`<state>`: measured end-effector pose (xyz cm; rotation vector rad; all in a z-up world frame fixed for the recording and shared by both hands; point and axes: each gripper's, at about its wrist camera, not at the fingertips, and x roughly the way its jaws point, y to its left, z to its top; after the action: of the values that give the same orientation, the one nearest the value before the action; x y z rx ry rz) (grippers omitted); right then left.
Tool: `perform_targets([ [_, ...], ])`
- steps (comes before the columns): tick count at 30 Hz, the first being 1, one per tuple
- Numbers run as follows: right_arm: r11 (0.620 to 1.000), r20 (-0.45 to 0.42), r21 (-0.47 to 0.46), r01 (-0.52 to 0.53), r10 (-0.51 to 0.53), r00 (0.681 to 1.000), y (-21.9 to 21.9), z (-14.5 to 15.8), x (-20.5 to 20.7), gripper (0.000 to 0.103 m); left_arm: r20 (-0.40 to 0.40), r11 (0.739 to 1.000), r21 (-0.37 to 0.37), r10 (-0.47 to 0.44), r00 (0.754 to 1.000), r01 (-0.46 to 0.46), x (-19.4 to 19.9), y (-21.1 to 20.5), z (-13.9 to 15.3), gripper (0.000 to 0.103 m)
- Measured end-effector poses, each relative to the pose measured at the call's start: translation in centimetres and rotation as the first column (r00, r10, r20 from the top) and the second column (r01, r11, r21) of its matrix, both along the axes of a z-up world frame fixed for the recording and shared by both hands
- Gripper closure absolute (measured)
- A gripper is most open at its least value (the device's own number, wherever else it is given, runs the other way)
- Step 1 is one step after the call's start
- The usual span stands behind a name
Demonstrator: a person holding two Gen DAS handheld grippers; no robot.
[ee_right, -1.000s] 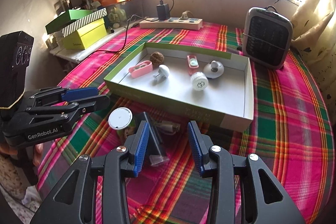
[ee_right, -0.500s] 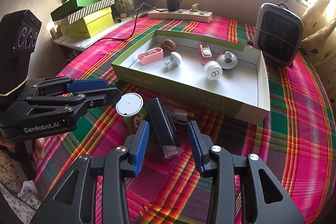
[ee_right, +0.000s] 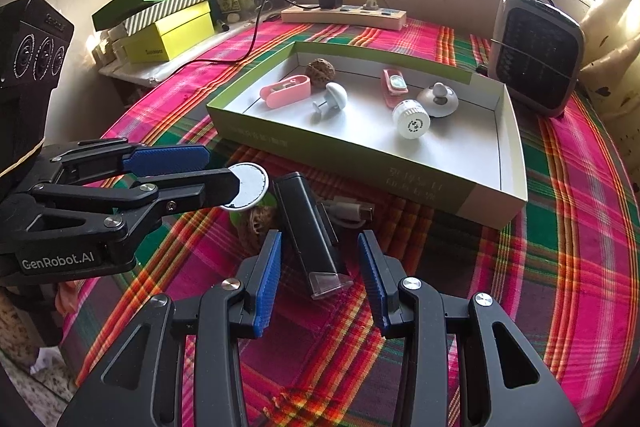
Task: Organize objects
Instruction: 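Grasp the green-and-white tape roll with the left gripper while the right gripper grasps the black flashlight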
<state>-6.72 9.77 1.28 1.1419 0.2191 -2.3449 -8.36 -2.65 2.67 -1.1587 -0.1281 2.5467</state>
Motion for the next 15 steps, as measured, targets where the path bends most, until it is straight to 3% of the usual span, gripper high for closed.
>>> perform_targets([
  [3,1.000,0.000,0.002,-0.002,0.002,1.000,0.0,0.0,0.0,0.063,0.001,1.000,-0.003,-0.008,1.000,0.008,-0.1,0.3,0.0,0.060],
  [6,1.000,0.002,0.006,-0.005,0.005,1.000,0.0,-0.1,0.0,0.072,0.003,1.000,-0.010,-0.015,1.000,0.015,-0.2,0.5,-0.1,0.060],
  [15,1.000,-0.008,0.015,-0.006,0.006,1.000,0.1,-0.1,0.3,0.077,0.008,0.999,-0.026,-0.034,0.999,0.035,-0.4,1.2,-0.2,0.060],
])
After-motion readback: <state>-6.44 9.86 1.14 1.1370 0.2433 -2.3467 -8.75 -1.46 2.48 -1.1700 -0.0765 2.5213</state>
